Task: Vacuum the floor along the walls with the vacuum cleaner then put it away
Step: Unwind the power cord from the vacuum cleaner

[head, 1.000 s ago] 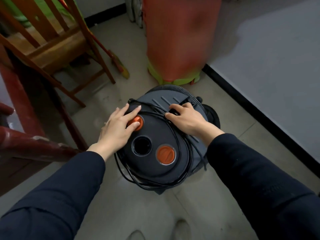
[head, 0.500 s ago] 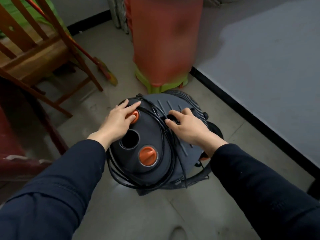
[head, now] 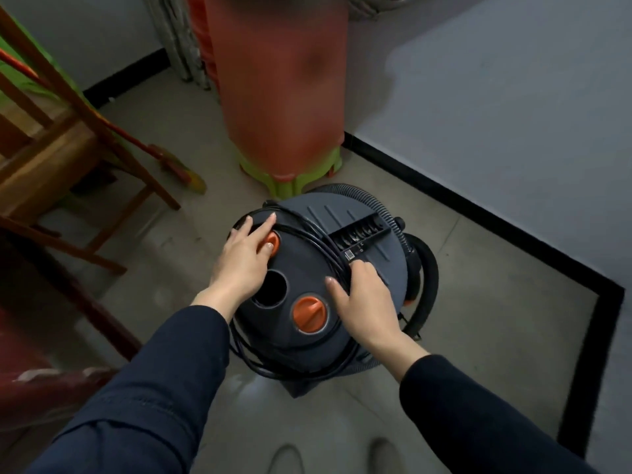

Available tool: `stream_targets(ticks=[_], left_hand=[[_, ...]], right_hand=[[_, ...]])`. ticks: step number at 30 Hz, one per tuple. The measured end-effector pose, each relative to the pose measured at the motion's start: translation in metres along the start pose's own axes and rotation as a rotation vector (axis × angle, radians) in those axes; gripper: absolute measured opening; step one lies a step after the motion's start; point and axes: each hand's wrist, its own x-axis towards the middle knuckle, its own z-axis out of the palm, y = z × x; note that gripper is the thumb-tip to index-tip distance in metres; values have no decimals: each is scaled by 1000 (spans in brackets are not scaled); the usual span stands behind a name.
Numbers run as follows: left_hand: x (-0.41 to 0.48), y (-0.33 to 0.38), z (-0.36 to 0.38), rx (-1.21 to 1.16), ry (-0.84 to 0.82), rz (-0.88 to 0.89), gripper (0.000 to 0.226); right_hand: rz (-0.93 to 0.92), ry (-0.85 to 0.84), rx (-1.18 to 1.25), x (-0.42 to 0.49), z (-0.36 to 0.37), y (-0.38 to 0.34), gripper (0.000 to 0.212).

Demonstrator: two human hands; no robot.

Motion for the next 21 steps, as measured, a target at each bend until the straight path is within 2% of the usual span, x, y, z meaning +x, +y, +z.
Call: stream_targets(ticks=[4,6,10,11,14,16,19,21], left_hand=[[-14,-17,-5,7,19,98,63],[-20,-23,-9,-14,71,149,76],[-25,-20,-22,-133,216,190,92],[-26,-21,-25,-148,255,208,86],[-34,-32,-35,-189,369,229,38],[-49,-47,-37,-229,385,224,17],[-88,-68,-31,-271,383,197,16],[-118,-80,-19,-229,402,176,29]], right_hand=[[-66,110,-79,-7,-2,-10,18],[-93,114,7,-13,-5,-24,13],[-224,-47,177,-35,-2,-69,18],[-251,-78,224,-43,0,-78,18],[-270,-152,411,-66,4,-88,16],[-257,-225,485,-85,7,-87,16],[-207,-271,428,-111,12,-79,18],[-159,-228,315,-127,14,-68,20]])
